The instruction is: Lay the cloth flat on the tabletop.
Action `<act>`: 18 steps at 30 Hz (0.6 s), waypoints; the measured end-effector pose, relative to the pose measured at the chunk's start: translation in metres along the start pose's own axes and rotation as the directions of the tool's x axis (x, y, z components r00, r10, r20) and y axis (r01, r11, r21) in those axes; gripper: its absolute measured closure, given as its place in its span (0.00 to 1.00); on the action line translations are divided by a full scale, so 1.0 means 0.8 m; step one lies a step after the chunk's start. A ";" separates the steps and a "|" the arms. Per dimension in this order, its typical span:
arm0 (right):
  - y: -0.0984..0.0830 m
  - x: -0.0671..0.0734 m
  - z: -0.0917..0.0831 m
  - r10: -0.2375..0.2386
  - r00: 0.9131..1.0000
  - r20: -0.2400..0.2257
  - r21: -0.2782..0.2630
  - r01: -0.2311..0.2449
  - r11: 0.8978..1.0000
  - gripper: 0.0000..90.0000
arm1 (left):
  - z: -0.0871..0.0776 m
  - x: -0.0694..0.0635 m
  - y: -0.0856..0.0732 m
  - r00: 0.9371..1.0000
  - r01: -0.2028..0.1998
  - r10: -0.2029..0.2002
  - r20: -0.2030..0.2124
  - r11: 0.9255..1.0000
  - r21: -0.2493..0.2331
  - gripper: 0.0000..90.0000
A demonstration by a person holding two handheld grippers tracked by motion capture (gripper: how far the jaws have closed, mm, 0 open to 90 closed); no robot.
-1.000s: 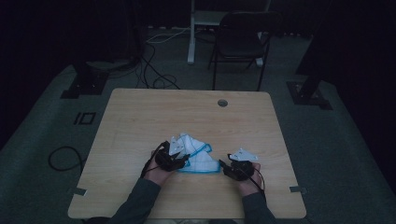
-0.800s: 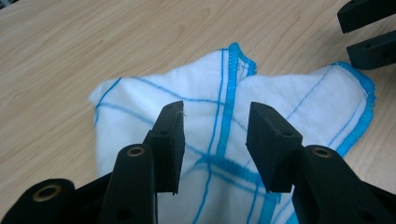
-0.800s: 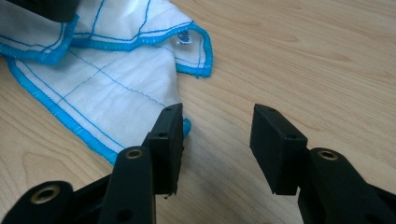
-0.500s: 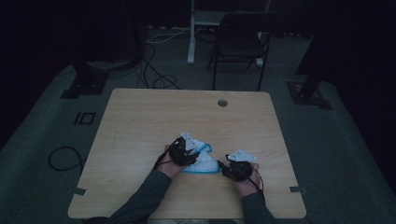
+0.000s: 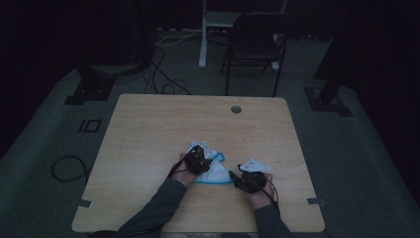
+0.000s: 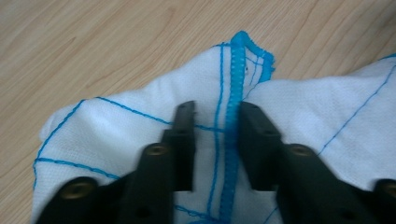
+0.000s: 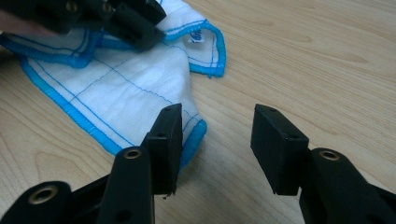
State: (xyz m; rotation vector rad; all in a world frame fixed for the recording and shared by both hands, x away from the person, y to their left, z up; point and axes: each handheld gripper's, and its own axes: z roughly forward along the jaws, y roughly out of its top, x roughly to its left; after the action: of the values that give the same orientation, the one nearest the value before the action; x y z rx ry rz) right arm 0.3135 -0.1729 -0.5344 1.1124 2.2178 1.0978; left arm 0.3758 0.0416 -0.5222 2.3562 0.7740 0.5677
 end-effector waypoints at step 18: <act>0.002 0.013 0.007 -0.034 0.997 -0.064 0.008 0.034 0.999 0.65 | -0.023 0.025 0.008 0.999 0.050 -0.051 -0.009 0.997 -0.063 1.00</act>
State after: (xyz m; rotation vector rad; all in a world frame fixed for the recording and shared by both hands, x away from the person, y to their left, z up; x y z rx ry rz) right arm 0.3118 -0.1617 -0.5369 1.0532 2.2839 1.1246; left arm 0.3832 0.0574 -0.5002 2.2711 0.8062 0.5747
